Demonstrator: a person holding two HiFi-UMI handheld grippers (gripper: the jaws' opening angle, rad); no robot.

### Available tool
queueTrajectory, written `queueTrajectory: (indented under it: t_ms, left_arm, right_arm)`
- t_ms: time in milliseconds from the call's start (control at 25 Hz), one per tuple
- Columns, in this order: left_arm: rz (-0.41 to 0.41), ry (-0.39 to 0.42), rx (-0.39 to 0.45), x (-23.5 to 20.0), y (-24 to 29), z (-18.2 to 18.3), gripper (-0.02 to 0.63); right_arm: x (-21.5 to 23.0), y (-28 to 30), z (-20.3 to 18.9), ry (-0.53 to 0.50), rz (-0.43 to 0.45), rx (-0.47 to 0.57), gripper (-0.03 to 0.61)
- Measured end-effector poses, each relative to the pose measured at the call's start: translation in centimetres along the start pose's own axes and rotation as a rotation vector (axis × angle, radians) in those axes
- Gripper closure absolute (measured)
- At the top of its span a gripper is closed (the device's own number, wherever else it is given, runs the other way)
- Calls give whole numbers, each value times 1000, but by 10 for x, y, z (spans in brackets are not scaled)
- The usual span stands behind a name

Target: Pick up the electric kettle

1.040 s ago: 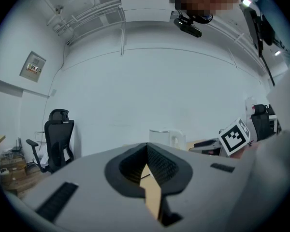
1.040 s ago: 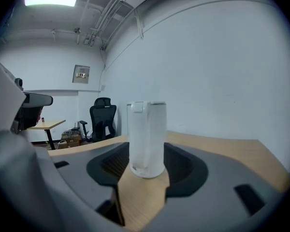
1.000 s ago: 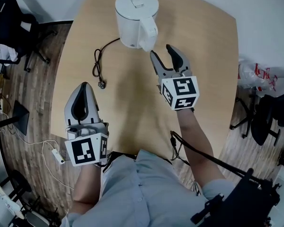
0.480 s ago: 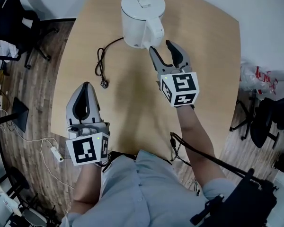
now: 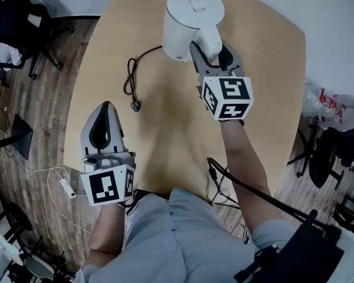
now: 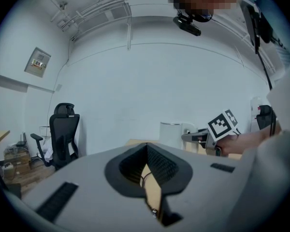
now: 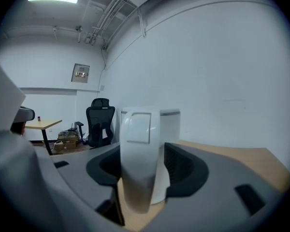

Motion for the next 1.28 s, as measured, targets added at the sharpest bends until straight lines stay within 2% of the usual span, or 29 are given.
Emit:
queueTrajectory:
  t_ms: [400, 600, 760, 1000, 1280]
  left_arm:
    - [4, -10, -14, -8, 0, -6, 614]
    - [-2, -9, -15, -7, -1, -7, 614]
    - [9, -9, -14, -11, -2, -6, 614]
    - [15, -7, -17, -12, -4, -6, 614]
    - [20, -8, -21, -13, -6, -8, 614]
  right_arm:
    - [5, 7, 4, -25, -61, -21, 365]
    - [6, 6, 3, -35, -88, -18, 407]
    - [6, 6, 4, -13, -86, 2, 434]
    - [7, 6, 8, 19, -89, 60, 440]
    - [7, 8, 12, 16, -86, 72, 443]
Point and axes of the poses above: the fingertips, and each gripper's own axes: y forward along the fingers, x to its right, z out of its top, the point moved 2 cm from there along -y, backward along the fingers, and after that the axes turned 1 degree about z, right-handed, at the moved point
